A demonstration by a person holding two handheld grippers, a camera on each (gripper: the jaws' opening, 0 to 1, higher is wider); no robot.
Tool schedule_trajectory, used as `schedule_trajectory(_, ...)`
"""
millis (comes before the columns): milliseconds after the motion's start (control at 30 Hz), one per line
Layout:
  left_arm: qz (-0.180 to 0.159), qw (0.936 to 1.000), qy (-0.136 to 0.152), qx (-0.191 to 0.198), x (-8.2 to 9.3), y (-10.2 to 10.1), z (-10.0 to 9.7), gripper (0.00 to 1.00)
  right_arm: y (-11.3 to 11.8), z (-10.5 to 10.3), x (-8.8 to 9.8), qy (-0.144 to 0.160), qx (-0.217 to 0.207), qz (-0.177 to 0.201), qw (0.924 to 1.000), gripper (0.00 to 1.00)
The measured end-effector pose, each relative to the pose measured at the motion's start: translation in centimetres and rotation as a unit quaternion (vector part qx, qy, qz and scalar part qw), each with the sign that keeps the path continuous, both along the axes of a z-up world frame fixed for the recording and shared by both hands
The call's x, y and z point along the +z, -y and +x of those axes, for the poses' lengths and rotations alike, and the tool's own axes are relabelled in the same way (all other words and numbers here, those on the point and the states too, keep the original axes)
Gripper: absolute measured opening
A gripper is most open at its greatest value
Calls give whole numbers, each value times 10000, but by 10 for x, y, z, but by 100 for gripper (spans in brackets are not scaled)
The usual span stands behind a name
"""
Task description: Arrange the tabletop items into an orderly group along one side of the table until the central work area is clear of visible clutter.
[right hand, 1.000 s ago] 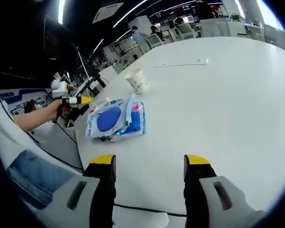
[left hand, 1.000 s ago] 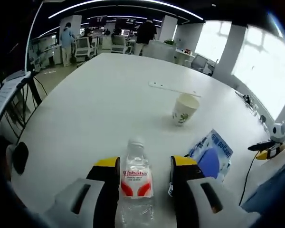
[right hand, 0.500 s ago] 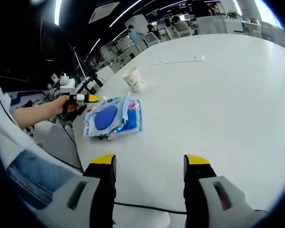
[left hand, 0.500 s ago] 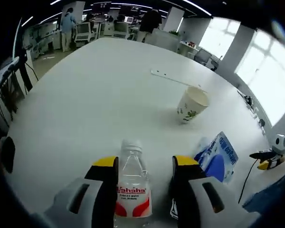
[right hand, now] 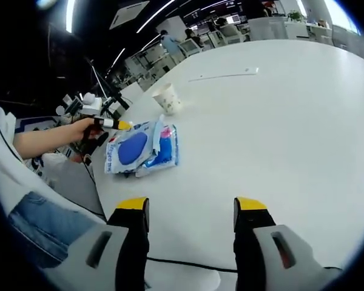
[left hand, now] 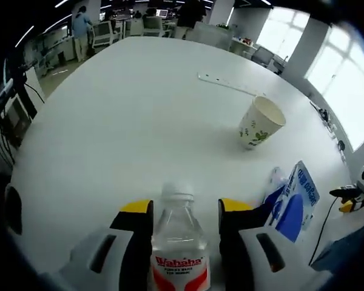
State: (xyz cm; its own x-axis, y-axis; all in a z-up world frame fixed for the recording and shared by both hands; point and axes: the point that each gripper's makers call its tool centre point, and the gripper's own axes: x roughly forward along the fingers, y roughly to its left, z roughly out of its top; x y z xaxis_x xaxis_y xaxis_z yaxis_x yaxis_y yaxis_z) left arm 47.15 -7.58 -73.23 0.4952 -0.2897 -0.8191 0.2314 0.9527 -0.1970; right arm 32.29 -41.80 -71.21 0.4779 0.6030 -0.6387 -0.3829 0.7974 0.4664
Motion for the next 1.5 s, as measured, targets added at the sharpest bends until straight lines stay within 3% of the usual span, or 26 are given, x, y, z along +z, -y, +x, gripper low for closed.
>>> schedule_trajectory(367,454,9982,-218,-339,-16,-5,2,36,-3,-2,-3,-64,36,-32,10000,54)
schedule_trajectory(900,504,9985,-169,-120,-17,-6,14,24,-8,-3,-2,-48,107,-26,9999,53)
schedule_trajectory(1267,386,9988,310,-7,11,-12,8,22,1,-4,-1,-28,-61,16,10000,53)
schedule_trajectory(1500,181,9950,897,393,43,-29,3,21,-4,-1,4,43,-41,100,9999,53)
